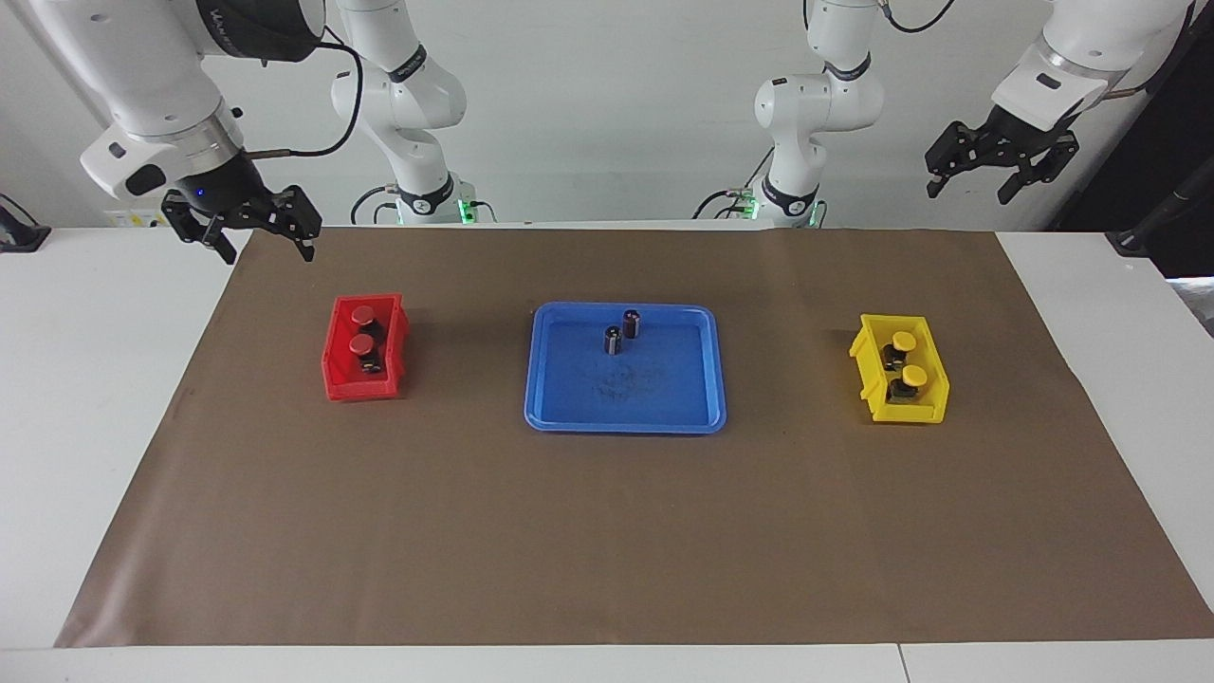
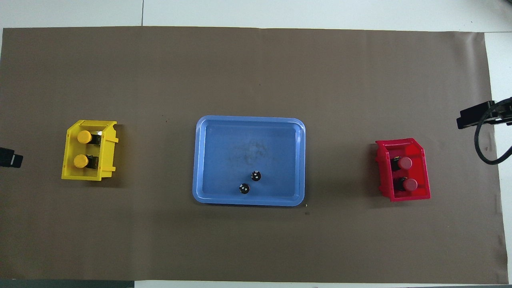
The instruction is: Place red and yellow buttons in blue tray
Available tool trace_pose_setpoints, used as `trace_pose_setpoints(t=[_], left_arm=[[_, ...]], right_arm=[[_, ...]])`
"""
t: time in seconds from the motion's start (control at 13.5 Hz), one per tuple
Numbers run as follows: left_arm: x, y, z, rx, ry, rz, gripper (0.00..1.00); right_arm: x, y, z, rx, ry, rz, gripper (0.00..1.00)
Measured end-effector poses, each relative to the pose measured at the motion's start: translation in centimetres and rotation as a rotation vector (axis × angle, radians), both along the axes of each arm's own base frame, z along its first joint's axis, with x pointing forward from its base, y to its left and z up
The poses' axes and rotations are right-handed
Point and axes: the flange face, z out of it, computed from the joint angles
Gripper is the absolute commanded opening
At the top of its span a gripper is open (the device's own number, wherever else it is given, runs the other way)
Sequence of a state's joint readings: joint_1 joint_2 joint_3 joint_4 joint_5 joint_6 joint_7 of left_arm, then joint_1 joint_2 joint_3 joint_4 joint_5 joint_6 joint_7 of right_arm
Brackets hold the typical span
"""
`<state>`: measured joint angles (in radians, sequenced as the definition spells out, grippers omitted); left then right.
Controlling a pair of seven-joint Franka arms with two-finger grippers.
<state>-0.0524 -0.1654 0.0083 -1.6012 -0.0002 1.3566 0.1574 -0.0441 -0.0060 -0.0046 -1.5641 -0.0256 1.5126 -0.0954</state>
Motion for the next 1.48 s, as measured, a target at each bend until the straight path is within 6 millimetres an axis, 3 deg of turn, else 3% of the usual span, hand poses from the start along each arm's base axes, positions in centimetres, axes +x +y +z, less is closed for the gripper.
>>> trace_pose_setpoints(t=[0.82,0.96,1.26,1.48], left_arm=[[-1.8,0.3,2.1,-0.003,-0.041,0.005,1.0],[-1.6,0.4,1.2,-0.005,-0.069,0.006,1.0],[-0.4,0.4,-3.1,-0.007,-0.112,0.007,1.0],[0.4,0.3,-4.6,-0.006,-0.098,0.007,1.0]], right_arm=[[-0.1,0.2,-0.5,0.001,0.012,0.004,1.0],[-0.1,0.2,-0.7,0.001,0.015,0.004,1.0],[-0.3,0.2,-0.9,0.001,0.019,0.003,1.0],[-0.4,0.1,-2.4,0.0,-0.01,0.004,1.0]])
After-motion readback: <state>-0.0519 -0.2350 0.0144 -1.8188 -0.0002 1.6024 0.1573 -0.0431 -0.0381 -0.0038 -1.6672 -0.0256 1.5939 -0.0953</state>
